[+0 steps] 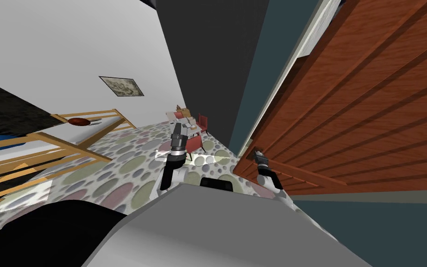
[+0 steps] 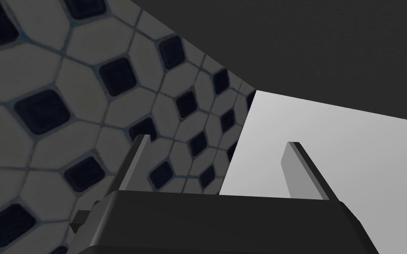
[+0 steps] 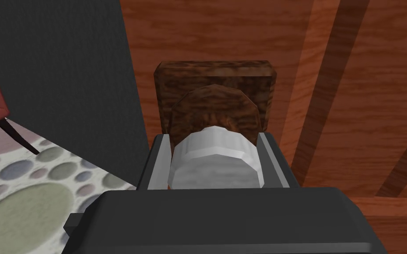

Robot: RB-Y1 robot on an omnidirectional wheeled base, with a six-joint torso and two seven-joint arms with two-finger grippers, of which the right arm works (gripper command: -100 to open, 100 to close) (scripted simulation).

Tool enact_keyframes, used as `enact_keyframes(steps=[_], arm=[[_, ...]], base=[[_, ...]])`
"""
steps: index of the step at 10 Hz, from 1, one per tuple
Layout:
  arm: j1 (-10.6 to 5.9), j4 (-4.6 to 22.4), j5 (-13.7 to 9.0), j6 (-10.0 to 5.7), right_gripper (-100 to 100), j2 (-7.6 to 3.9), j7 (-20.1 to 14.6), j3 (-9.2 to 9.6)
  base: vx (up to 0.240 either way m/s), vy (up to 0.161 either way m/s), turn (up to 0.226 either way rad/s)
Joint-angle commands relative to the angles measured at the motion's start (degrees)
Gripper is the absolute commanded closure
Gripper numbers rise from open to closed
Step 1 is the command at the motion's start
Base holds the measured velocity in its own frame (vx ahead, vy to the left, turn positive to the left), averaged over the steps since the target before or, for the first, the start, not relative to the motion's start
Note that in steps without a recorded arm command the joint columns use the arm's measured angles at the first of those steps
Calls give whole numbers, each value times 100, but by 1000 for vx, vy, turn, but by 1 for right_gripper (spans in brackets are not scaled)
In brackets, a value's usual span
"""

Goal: Pull the door open

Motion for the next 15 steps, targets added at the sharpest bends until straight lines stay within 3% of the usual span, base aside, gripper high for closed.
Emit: enact_keyframes(steps=[1,5,7,15], arm=[[61,-43,15,-36,100,-74,-94,105],[187,-150,42,-122,100,-282,-305,308],[195,-168,42,-112,100,-287,-305,317],[522,-386,125,-411,100,-799,-797,775]], base=[[-210,-53,111],[-195,-45,106],[-152,-41,59],[-202,-51,119]])
